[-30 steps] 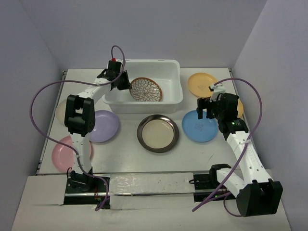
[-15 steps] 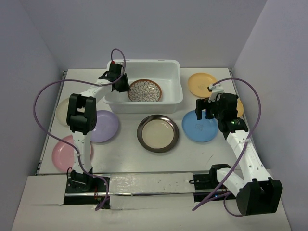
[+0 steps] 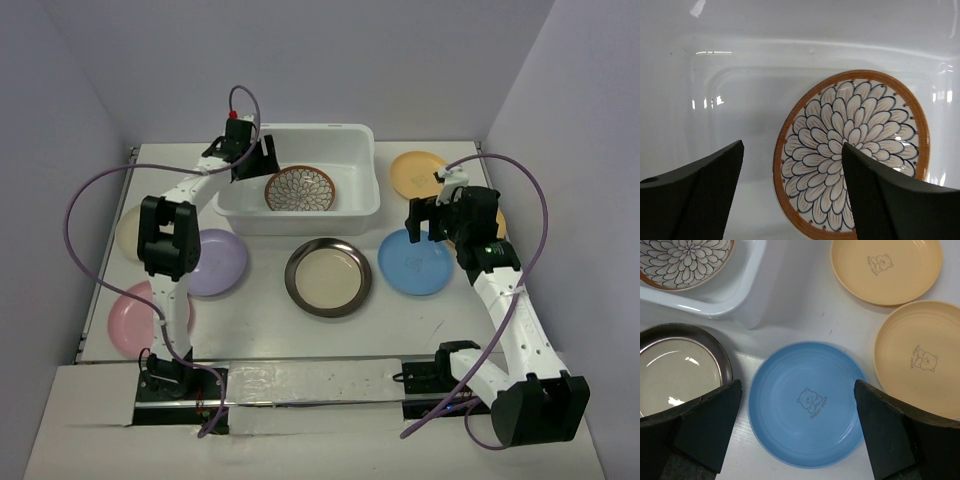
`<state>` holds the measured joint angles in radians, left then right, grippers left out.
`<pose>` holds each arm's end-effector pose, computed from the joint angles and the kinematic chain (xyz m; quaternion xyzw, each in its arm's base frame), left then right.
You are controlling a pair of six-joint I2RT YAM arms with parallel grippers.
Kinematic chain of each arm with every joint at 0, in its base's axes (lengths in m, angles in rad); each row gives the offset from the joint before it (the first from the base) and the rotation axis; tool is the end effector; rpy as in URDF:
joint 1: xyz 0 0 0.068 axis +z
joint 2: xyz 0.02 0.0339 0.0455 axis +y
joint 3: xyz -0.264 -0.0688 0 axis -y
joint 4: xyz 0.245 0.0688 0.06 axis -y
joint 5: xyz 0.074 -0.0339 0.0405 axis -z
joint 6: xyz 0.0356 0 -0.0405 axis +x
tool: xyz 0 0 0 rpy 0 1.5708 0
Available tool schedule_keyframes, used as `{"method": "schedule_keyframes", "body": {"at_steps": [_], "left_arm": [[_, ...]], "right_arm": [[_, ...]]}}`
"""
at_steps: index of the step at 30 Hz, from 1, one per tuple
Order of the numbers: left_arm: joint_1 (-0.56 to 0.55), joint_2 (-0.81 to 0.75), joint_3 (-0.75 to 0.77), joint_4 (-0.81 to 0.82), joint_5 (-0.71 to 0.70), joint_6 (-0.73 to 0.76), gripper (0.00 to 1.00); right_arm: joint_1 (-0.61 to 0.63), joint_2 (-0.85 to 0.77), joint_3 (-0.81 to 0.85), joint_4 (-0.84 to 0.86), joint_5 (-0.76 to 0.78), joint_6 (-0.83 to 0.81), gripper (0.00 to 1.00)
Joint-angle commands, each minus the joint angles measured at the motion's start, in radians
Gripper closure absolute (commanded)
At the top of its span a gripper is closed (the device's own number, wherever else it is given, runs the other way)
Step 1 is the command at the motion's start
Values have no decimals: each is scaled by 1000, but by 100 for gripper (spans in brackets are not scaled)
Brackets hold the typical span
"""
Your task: Place the plates into the plastic bin on the countertop
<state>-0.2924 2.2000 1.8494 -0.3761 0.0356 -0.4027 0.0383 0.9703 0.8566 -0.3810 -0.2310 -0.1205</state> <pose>0.4860 -0.1476 0.2263 -0.0430 0.9111 -0.1548 0.3795 0.2162 0.0164 0.3115 -0.1265 0.8456 0.0780 0.5127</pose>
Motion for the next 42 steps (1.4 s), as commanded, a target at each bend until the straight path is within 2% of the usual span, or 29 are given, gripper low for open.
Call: {"method": "schedule_keyframes", "body": {"at_steps": [1, 6, 8, 11, 13, 20, 23, 26, 30, 33, 37, 42], "left_arm": [[-5, -181, 98, -22, 41, 29, 13], [-5, -341, 54, -58, 98, 74, 13], [-4, -437, -33, -55, 137, 105, 9], [2, -595, -254, 22, 195, 161, 4], [2, -713, -334, 51, 222, 184, 1], [3, -1044, -677, 81, 207, 241, 1], [4, -1147, -828, 130, 180, 253, 1], [5, -1225, -909, 144, 182, 261, 1], [9, -1266, -938, 144, 188, 251, 1], [9, -1259, -921, 137, 209, 242, 1], [10, -1219, -871, 122, 197, 221, 1], [42, -1165, -759, 31, 163, 259, 1]], "right_arm": [[-5, -29, 71, -45, -5, 24, 0], [-3, -66, 55, -70, -15, 64, 0], [1, -78, 45, -72, -33, 72, 0], [6, -82, 41, -94, -49, 66, 0], [15, -84, 36, -121, -80, 35, 0], [111, 10, -8, -111, -81, -25, 0], [157, 75, -36, -30, -54, 31, 0], [209, 143, -68, 64, -51, 149, 2], [235, 185, -135, 172, -82, 244, 6], [235, 213, -133, 158, -188, 297, 11], [239, 253, -107, 146, -276, 332, 19], [243, 303, -70, 163, -295, 305, 28]]}}
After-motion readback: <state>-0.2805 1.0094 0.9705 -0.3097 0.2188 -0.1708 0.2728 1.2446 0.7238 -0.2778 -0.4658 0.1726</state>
